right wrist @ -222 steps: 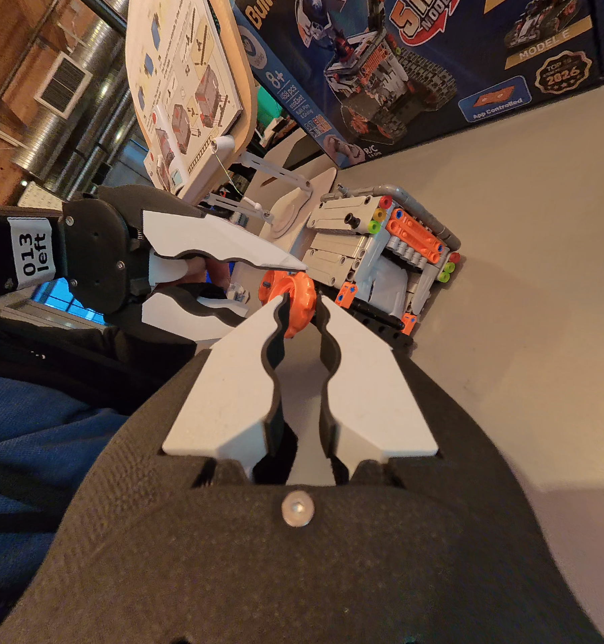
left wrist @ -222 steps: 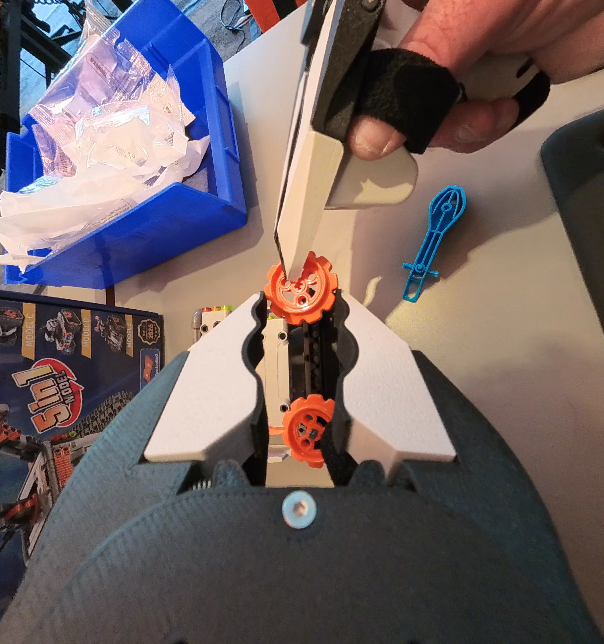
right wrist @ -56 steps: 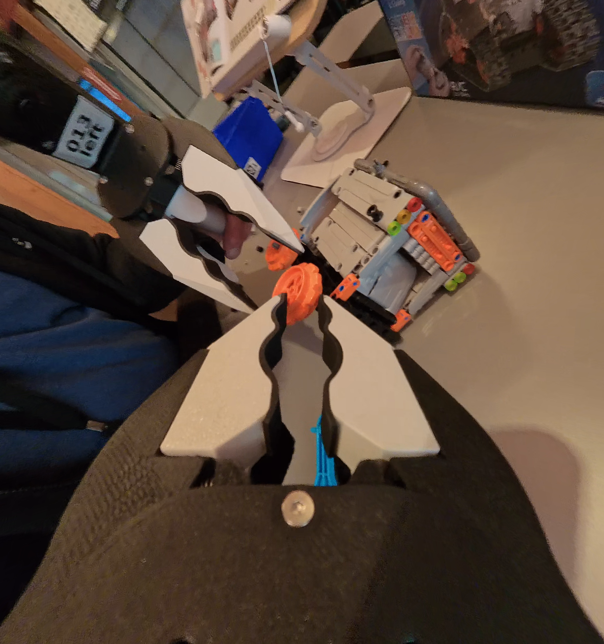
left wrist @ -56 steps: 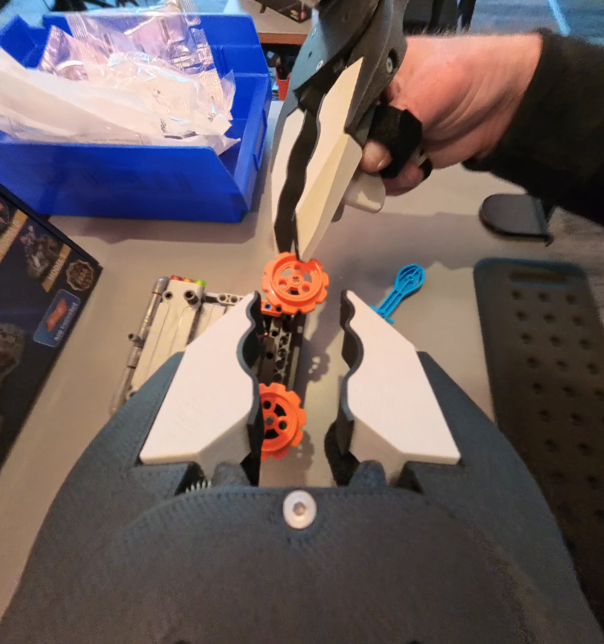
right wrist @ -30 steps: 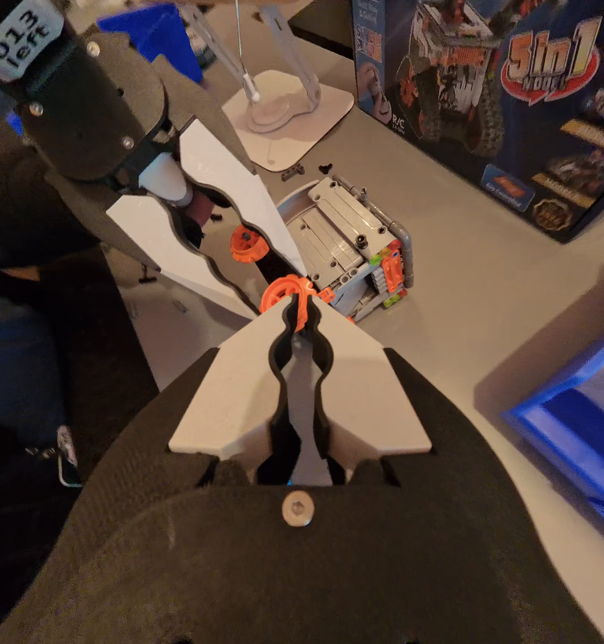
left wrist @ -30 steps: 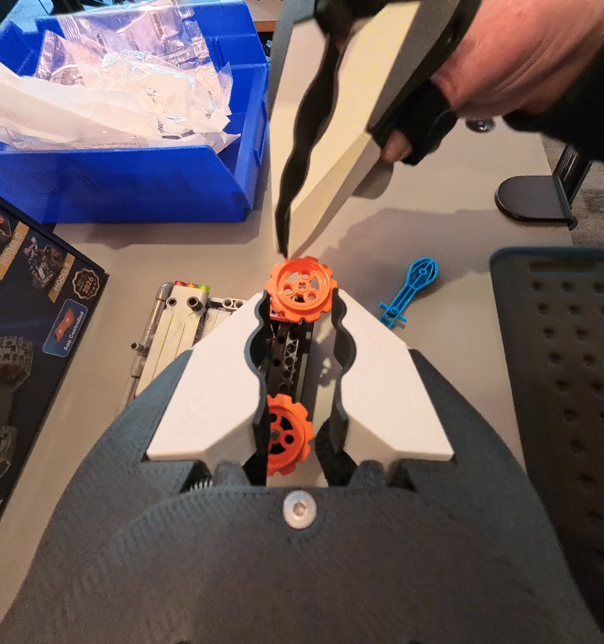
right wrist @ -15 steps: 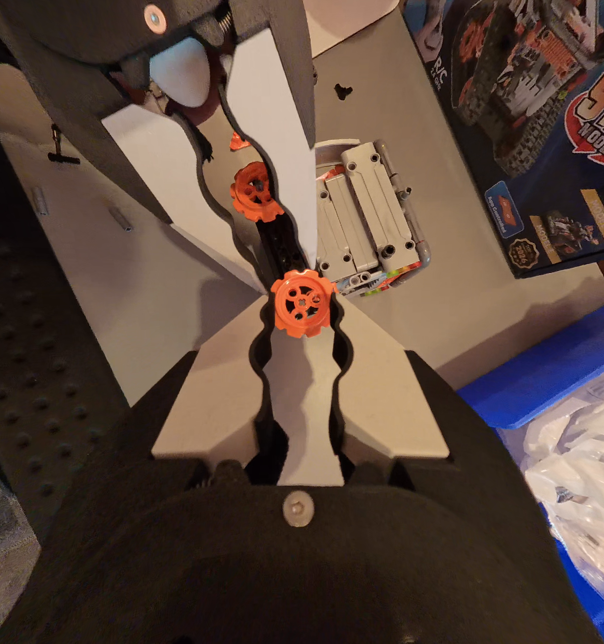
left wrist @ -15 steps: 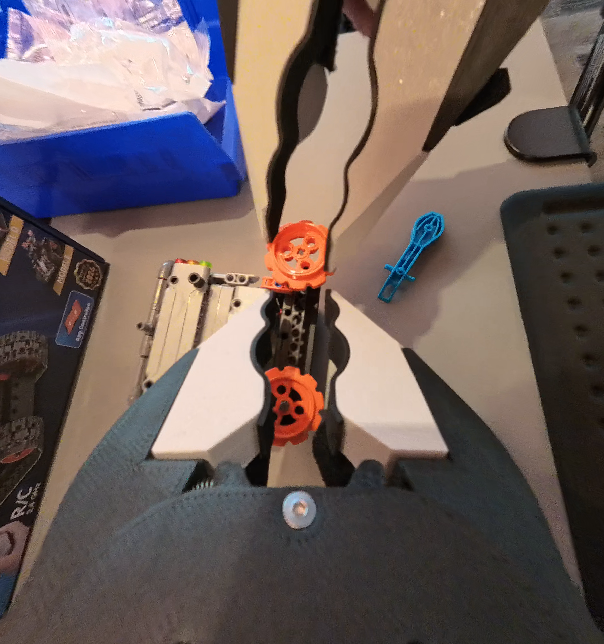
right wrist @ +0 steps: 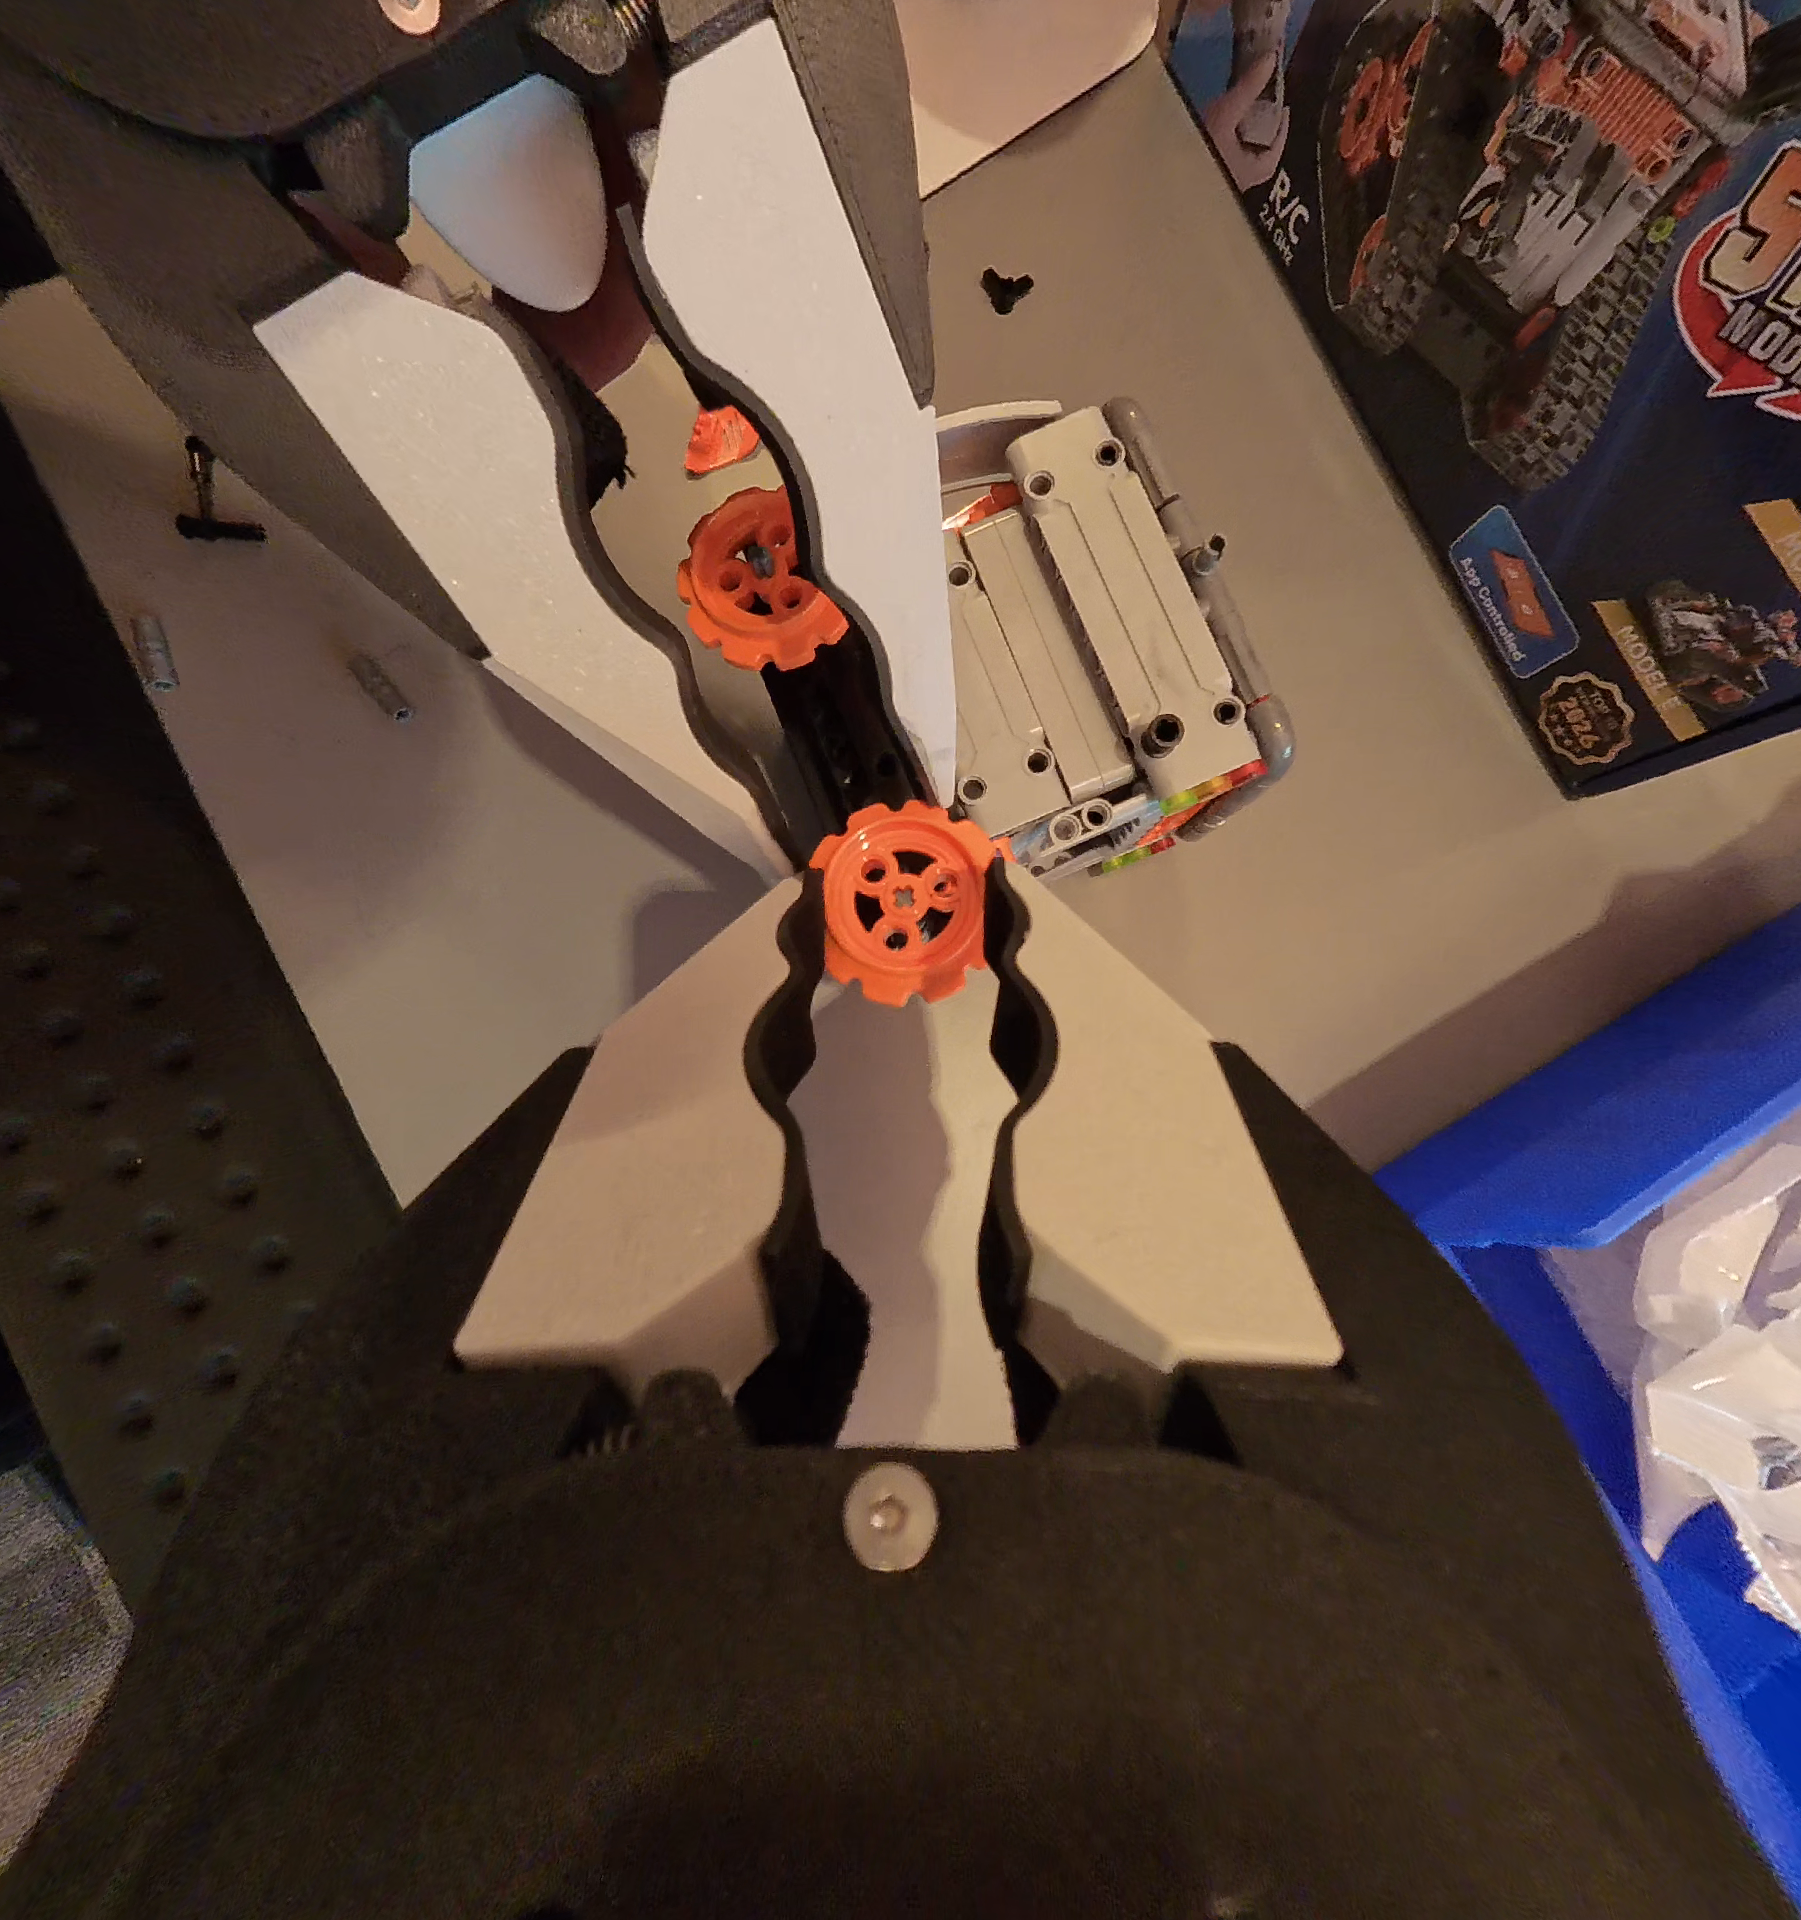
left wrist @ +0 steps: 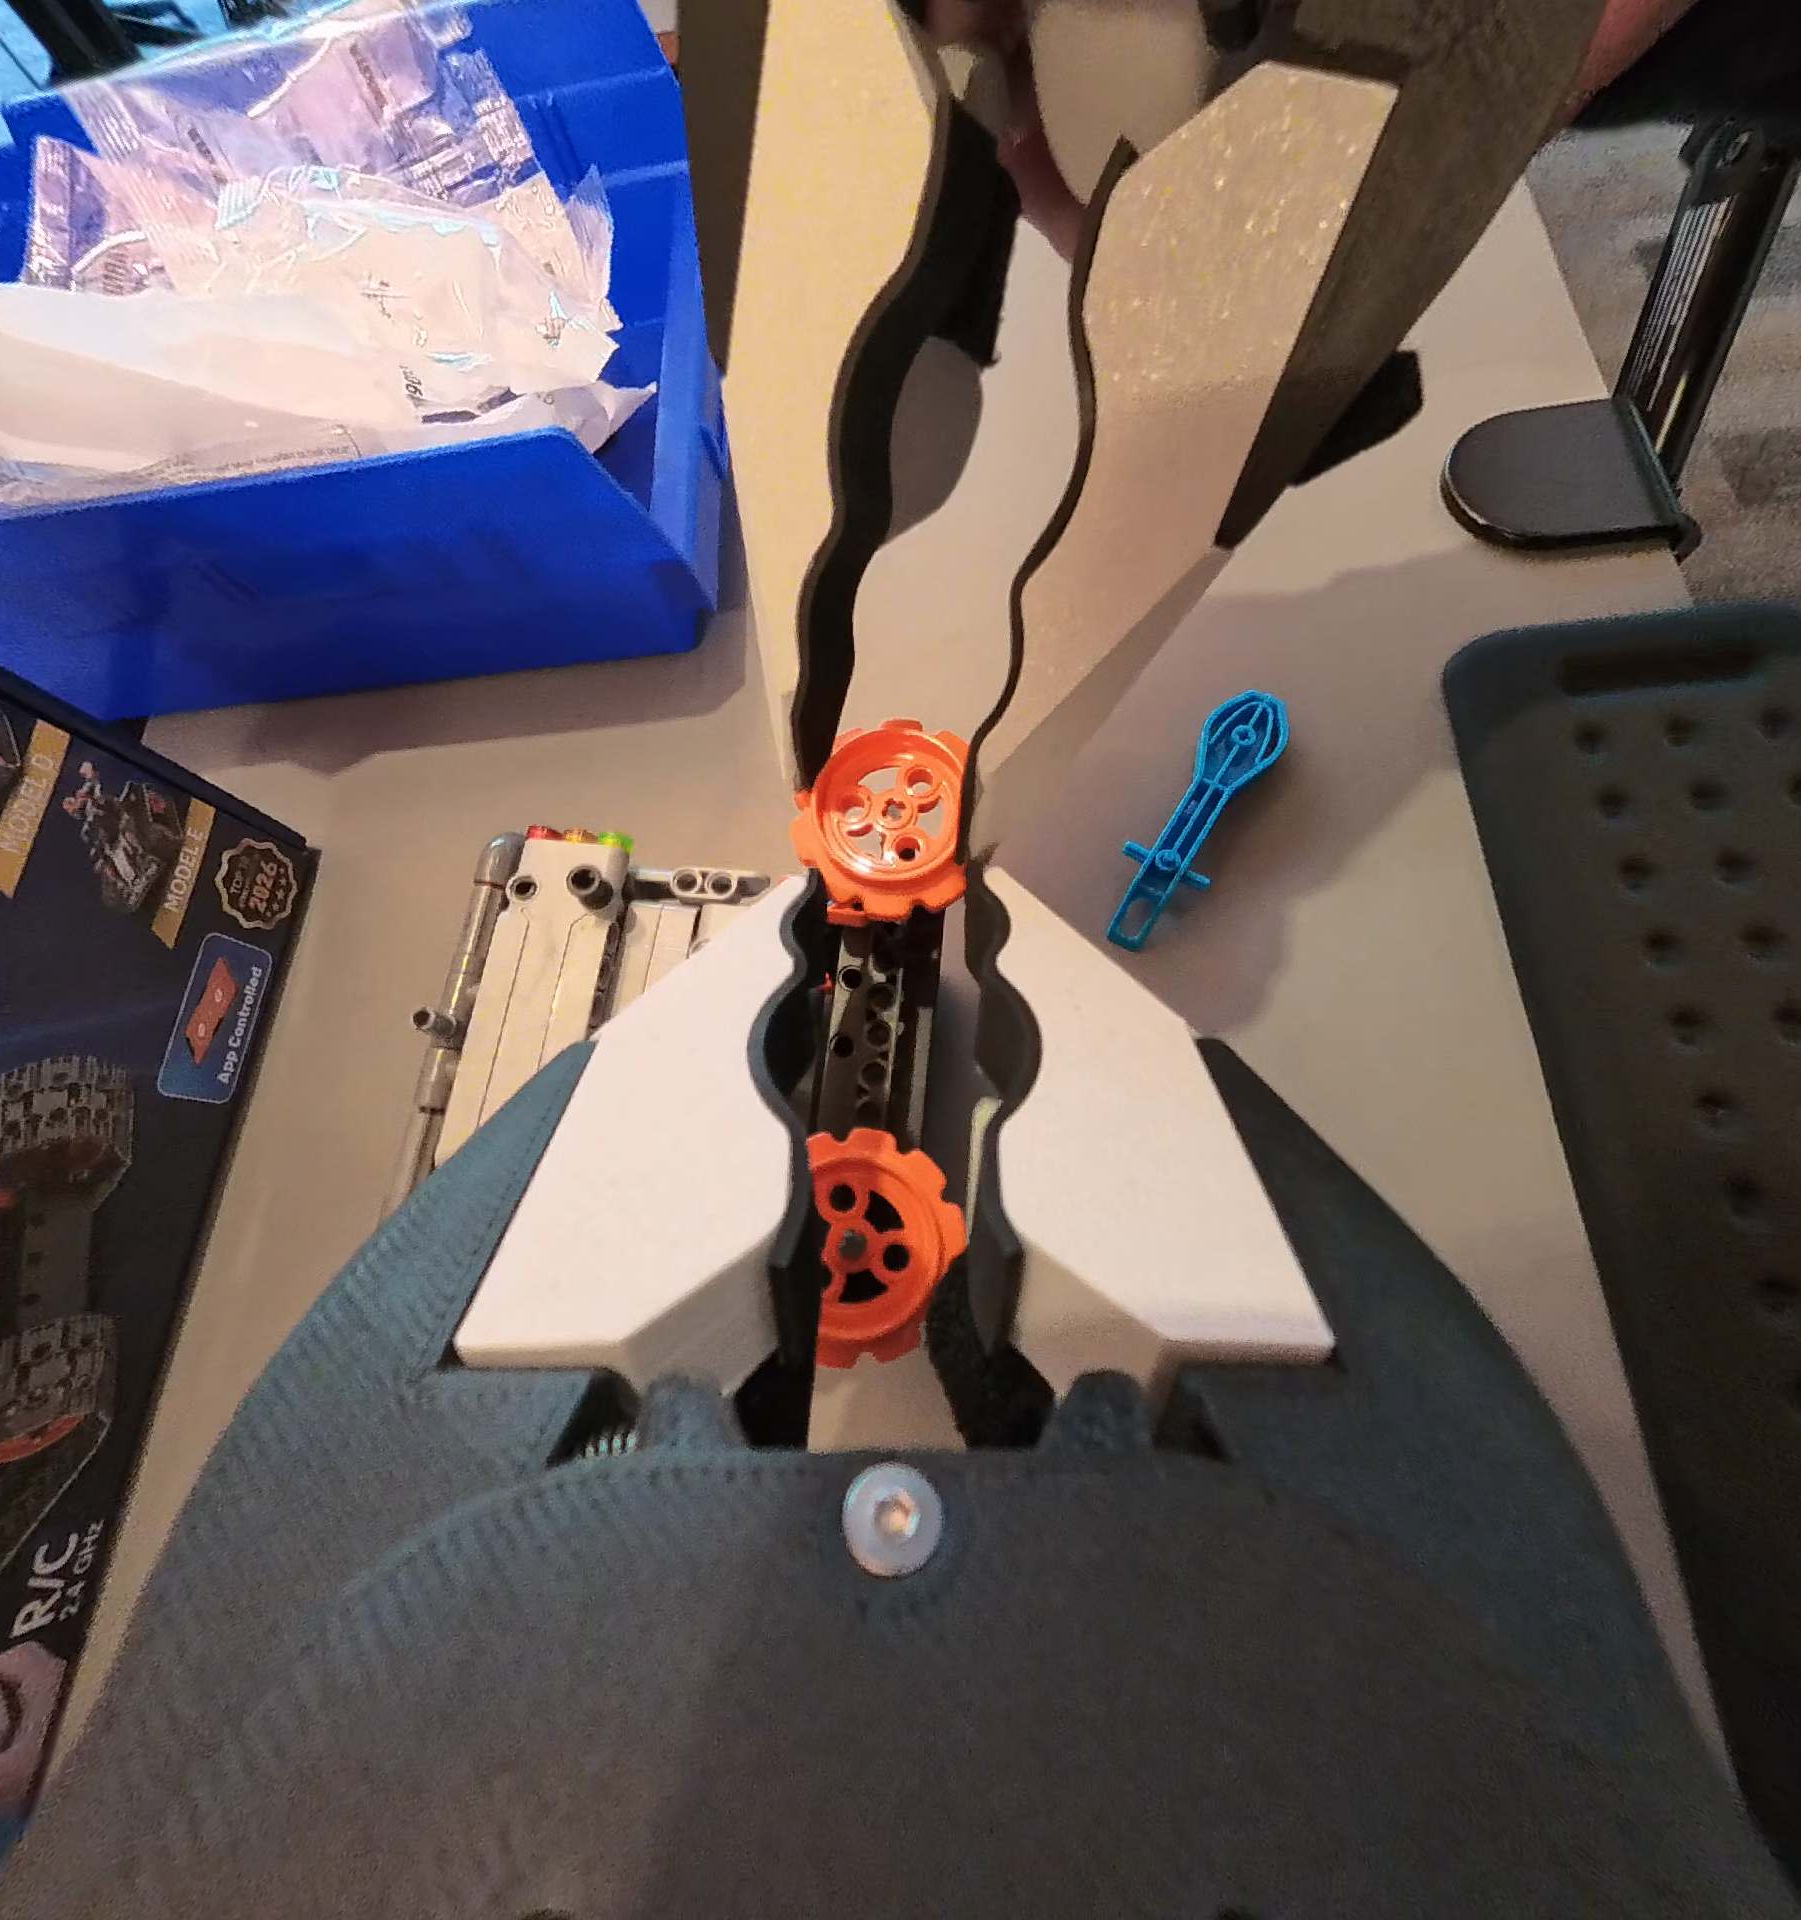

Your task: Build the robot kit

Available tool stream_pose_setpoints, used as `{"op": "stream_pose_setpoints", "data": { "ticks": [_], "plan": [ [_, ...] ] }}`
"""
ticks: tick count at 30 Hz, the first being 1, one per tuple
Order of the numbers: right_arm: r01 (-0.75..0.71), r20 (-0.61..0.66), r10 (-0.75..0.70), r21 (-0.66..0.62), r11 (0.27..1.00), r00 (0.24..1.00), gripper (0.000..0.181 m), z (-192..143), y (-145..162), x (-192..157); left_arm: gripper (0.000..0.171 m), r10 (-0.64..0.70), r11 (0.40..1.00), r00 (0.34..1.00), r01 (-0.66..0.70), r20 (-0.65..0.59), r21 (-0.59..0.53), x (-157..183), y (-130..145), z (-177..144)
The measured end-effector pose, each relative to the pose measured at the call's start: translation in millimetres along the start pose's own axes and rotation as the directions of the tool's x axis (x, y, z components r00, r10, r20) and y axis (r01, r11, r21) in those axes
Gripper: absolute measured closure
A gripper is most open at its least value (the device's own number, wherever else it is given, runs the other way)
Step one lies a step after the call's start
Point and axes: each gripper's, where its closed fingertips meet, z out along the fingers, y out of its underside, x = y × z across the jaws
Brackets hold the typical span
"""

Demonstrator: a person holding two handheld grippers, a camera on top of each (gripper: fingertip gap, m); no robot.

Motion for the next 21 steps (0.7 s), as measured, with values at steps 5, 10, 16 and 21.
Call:
{"op": "stream_pose_setpoints", "data": {
  "ticks": [5,10,16,21],
  "plan": [
    [-0.006,-0.002,0.006,0.006,1.0,1.0,0.152,1,-1,-1,0.148,0.001,1.0,1.0,-0.001,-0.002,-0.009,0,1,-1],
    [-0.01,-0.026,0.009,-0.034,0.999,1.0,0.154,-10,5,2,0.159,-0.001,1.0,1.0,0.001,0.001,-0.011,3,5,0],
    [-0.009,-0.02,0.008,-0.055,0.998,1.0,0.15,-10,10,4,0.144,-0.012,0.999,1.0,0.012,0.016,0.032,1,-7,-3],
    [0.005,-0.02,-0.007,-0.095,0.996,1.0,0.151,-9,11,4,0.141,0.02,1.0,1.0,-0.019,0.018,-0.025,1,0,10]
  ]
}}
